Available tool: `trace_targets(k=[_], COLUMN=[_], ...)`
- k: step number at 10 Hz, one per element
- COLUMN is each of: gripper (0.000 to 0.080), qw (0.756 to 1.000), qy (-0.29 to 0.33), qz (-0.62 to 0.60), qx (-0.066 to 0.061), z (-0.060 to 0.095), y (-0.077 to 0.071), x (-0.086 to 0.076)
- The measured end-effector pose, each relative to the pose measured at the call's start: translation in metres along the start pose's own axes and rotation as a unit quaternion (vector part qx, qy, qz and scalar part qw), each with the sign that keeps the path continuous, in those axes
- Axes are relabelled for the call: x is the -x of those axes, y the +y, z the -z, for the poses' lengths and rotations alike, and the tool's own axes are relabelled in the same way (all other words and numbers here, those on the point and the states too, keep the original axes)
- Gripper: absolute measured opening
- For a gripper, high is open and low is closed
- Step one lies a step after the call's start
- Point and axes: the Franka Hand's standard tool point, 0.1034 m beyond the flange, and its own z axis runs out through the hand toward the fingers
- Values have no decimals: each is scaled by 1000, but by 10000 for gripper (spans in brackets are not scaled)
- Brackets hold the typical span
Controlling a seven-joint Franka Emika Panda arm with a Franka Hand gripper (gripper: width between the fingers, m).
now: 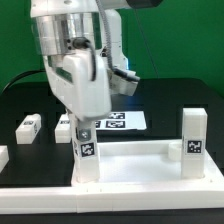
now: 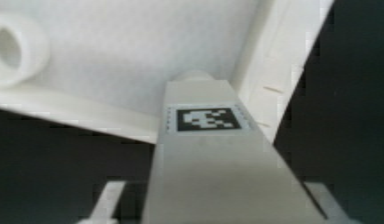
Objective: Assemble desk
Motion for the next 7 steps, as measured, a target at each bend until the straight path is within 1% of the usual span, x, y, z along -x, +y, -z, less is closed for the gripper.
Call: trace_targets(k=[1,4,5,6,7], gripper=[289,289,289,380,380], qw=[999,986,985,986,992], qy=[-3,-7,-7,-6,-6], qz=[-50,-167,-170,-165,-125], qx=[-5,-6,-6,-5,-2], z=[0,0,0,-1,-1], y=[1,1,1,2,2], x=[0,1,1,1,1])
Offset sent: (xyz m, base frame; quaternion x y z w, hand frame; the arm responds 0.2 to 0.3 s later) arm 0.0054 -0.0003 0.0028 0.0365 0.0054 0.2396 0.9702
